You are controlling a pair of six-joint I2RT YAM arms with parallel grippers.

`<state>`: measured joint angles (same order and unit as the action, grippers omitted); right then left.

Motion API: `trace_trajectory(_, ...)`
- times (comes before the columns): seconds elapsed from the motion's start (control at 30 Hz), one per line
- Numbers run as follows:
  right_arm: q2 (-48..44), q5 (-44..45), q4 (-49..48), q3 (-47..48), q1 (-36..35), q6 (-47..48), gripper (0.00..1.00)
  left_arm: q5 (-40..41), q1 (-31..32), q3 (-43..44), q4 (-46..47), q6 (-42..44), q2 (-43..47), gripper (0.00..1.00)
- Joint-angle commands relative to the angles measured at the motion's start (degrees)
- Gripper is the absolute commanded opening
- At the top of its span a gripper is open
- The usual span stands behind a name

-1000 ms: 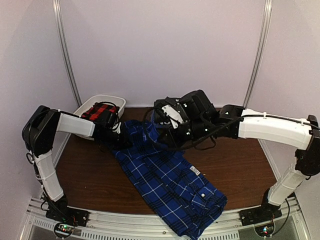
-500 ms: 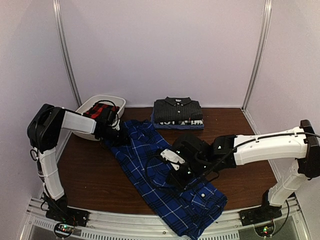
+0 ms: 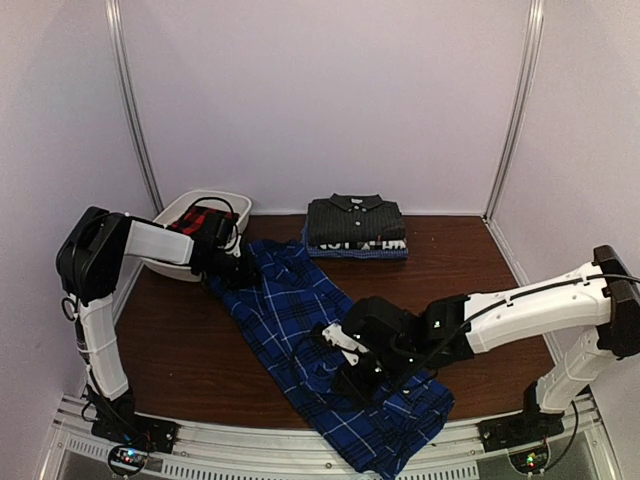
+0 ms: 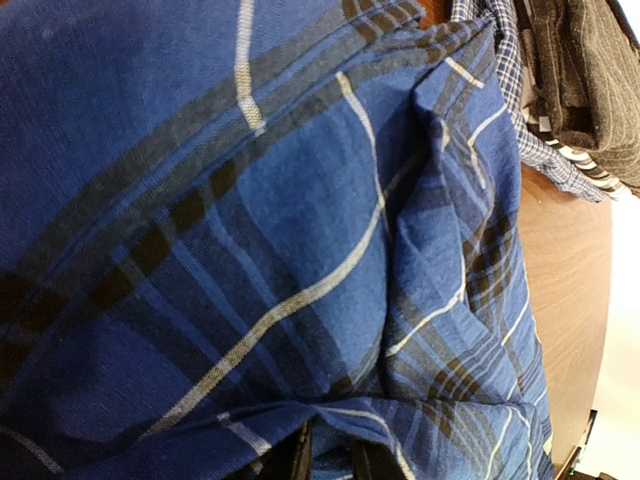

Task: Fold and stack the long sleeve shirts
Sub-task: Place the sleeve of the rectangle-folded shirt, then smooth out the rectangle-folded shirt at the center of the board.

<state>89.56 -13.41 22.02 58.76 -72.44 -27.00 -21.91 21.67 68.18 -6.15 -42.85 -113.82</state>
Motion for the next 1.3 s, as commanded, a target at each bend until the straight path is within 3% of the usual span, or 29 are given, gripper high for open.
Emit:
trace_trajectory(0.0, -1.7, -1.5, -3.8, -3.5, -2.3, -4.0, 0.09, 0.4, -0.7, 2.0, 0.0, 1.5, -0.6, 0.16)
trace_trajectory(0.07, -1.6, -1.4, -4.1, -4.4, -2.6, -5.0, 0.16, 0.8, -0.7, 2.2, -0.3, 1.7, -0.5, 0.16)
trace_trajectory(0.2, -5.1, -0.2, -3.0, -4.5, -2.7, -5.7, 0.39, 2.7, -0.7, 3.0, -2.0, 2.1, 0.1, 0.17)
trace_trajectory(0.37, -9.3, 4.6, 1.3, -3.1, -1.9, -5.9, 0.49, 7.0, -1.1, 4.1, -5.6, 3.6, 2.5, 0.18)
trace_trajectory(0.57, -8.5, 6.6, 0.0, -1.1, 4.5, -6.4, 0.41, 12.5, -1.3, 6.0, -10.2, 6.1, 7.9, 0.21)
trace_trajectory(0.83, -0.5, 4.8, -7.3, 4.2, 15.4, -4.1, 0.35, 10.7, 2.6, 5.3, -12.5, 6.7, 13.0, 0.22)
trace_trajectory(1.07, 10.4, 3.2, -10.7, 13.3, 22.1, 0.2, 0.33, 5.4, 9.6, 1.7, -6.2, 2.2, 10.3, 0.21)
trace_trajectory(1.27, 18.8, 0.4, -10.6, 18.3, 25.2, 2.0, 0.33, 3.4, 10.7, 1.2, -1.9, 0.7, 3.8, 0.2)
